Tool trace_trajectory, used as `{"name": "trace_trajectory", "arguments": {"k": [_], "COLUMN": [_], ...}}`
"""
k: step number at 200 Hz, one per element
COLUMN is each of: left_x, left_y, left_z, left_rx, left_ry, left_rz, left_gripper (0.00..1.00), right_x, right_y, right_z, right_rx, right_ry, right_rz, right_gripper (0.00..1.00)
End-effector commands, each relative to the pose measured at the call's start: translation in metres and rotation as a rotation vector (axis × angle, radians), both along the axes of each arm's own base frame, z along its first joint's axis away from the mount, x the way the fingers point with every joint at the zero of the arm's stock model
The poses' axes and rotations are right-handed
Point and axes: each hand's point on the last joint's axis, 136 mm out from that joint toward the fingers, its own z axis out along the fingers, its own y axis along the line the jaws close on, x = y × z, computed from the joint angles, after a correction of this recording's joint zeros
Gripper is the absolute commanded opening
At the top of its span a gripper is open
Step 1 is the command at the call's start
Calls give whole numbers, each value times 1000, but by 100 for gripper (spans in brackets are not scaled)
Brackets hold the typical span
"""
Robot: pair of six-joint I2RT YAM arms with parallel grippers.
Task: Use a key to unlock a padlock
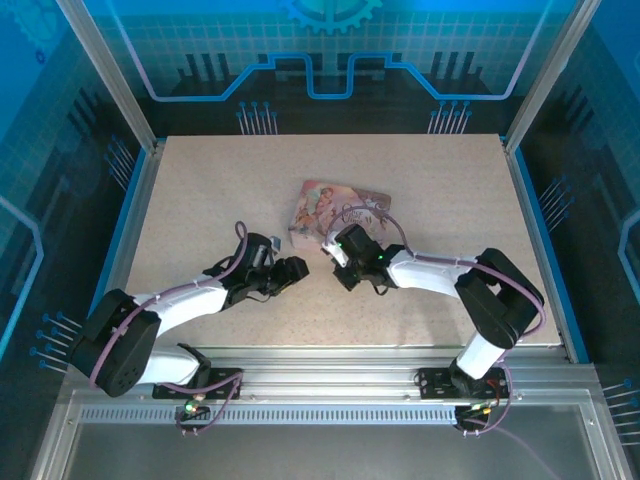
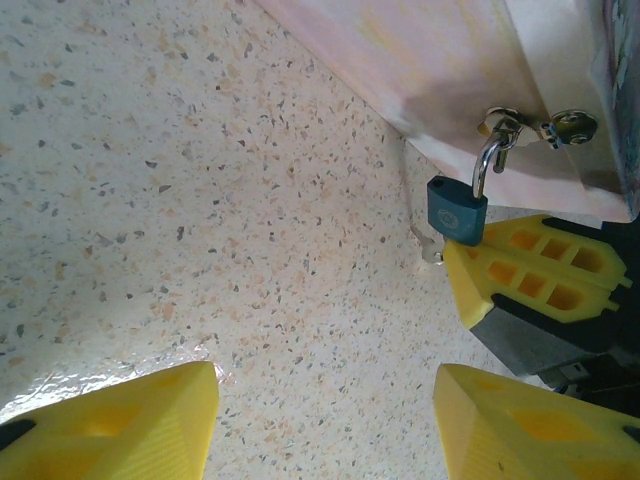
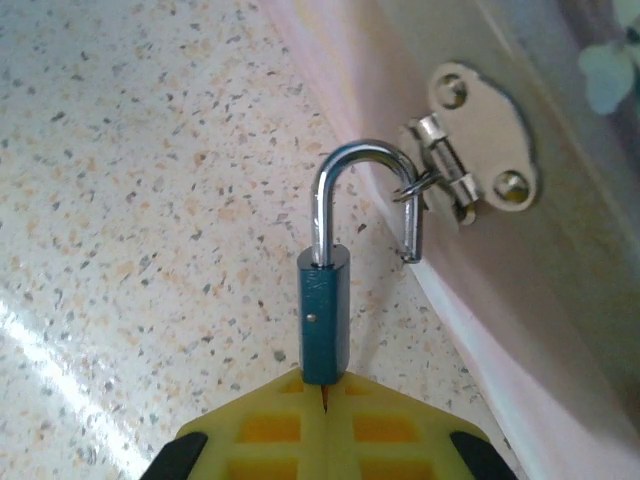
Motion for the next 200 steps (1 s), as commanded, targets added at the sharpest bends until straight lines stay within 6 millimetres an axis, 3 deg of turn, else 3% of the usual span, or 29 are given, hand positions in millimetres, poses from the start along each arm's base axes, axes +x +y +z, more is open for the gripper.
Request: {"name": "trace_trajectory", "arguments": {"k": [1,118,200], "left_x": [-2,-3,-4], "left_y": [1,4,6], "left_z": [0,0,5], "left_rx": [-18,-16,-5], "left_ry": [5,4,-1], "left_rz": [5,11,19], "left_gripper": [60,60,61], "right_x": [-1,10,14], "right_y": [6,29,47], "right_z": [8,14,21], "right_rx": [-53,-217,-189], "right_ry": [-18,-171,-201], "right_rz": [65,232,284], "right_gripper": [0,0,0]}}
